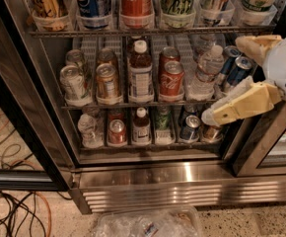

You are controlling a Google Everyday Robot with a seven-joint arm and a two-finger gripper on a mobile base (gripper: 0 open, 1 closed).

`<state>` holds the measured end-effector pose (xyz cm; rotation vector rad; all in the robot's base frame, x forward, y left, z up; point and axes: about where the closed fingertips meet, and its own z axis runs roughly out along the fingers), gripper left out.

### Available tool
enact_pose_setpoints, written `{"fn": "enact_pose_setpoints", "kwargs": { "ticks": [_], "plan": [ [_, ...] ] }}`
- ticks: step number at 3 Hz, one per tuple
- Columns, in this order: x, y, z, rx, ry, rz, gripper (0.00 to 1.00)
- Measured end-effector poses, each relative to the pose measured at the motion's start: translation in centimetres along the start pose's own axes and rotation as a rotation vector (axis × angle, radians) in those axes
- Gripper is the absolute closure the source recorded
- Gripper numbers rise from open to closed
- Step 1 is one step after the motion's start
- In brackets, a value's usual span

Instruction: Pick orange can from top shelf of fridge

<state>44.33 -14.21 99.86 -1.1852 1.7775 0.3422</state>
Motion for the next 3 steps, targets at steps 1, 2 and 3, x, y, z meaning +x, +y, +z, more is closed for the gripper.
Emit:
{"fn": "enact_pose_setpoints", "kwargs": {
  "ticks": [1,2,3],
  "plan": [
    [0.0,0.0,0.0,-0.001,0.000,0.001,0.00],
    [-0.9,0.1,0.8,0.019,-0.042,0.023,0.00],
    [-3.1,1.2,2.6,0.077,-0.112,0.139,0.00]
  ]
}}
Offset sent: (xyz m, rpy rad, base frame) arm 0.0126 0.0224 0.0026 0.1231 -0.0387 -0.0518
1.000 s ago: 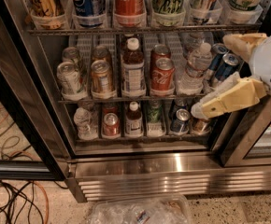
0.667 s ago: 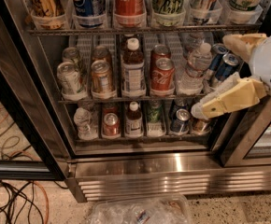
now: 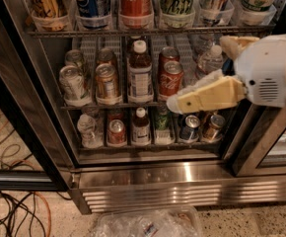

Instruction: Pick orange can from top shelf of fridge

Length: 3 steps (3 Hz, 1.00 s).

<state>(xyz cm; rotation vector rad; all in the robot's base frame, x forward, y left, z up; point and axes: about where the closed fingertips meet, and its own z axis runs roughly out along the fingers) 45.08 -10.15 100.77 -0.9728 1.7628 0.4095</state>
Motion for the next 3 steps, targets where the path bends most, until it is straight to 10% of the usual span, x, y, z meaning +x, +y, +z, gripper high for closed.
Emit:
{"fn": "enact_pose_setpoints", "kwargs": {
  "ticks": [1,3],
  "plan": [
    [-2.2,1.0,2.5,0.084,-0.052,0.112,0.00],
    [-2.9,-0.8,2.3,0.162,-0.079,0.118,0.00]
  ]
}}
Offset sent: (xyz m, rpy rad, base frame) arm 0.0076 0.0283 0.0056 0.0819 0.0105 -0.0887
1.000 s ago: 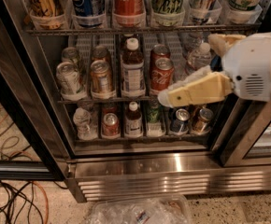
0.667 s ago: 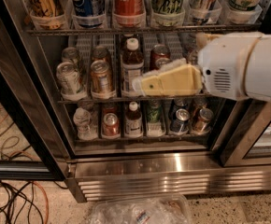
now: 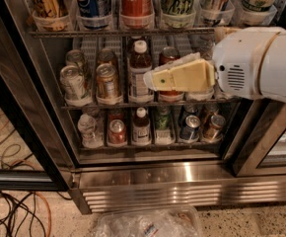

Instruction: Pick orange can from top shelf of fridge

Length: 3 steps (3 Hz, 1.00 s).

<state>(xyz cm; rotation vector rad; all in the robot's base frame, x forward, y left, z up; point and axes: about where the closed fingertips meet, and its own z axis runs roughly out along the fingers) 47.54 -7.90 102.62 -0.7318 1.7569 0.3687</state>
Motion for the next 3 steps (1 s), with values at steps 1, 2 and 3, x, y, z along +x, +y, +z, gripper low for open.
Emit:
{"fn": "enact_pose_setpoints", "kwargs": {
  "ticks": [1,2,3],
  "plan": [
    [-0.3,0.5,0.2,-0.018,-0.023,-0.002,0.00],
    [0.2,1.5,2.0,-0.003,-0.076,0.015,0.00],
    [-0.1,-0.2,3.8,0.097,-0.169,0.068,0.00]
  ]
}}
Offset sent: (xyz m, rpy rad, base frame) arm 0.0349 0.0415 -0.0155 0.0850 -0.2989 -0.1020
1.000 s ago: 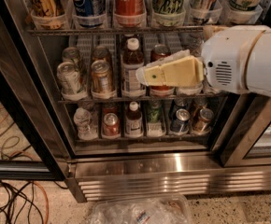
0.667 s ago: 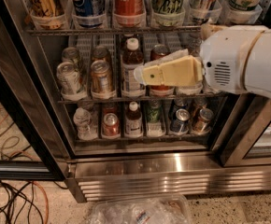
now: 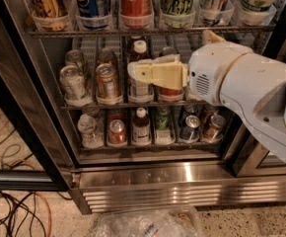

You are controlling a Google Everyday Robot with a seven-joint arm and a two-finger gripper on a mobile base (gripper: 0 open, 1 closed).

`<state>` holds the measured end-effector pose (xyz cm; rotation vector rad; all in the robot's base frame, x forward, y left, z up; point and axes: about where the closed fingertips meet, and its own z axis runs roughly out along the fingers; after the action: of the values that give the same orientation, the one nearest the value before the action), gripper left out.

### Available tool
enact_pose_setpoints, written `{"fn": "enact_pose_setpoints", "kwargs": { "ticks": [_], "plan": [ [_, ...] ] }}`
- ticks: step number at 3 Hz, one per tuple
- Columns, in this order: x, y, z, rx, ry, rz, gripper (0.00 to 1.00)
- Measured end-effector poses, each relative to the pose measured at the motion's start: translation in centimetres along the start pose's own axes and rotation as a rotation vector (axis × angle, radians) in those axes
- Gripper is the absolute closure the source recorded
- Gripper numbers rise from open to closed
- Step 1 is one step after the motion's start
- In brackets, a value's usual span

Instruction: Pick orange can from top shelf of fridge

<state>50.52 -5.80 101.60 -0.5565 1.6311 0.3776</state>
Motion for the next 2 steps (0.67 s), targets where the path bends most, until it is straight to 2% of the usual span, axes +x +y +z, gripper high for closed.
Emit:
{"fn": "enact_pose_setpoints", "kwargs": {
  "ticks": [1,2],
  "plan": [
    [0.5,-7.1,-1.2,0.182,-0.080,0.048,0.00],
    [2.1,-9.1,-1.0,0.244,-0.100,-0.066,0.00]
  ]
}}
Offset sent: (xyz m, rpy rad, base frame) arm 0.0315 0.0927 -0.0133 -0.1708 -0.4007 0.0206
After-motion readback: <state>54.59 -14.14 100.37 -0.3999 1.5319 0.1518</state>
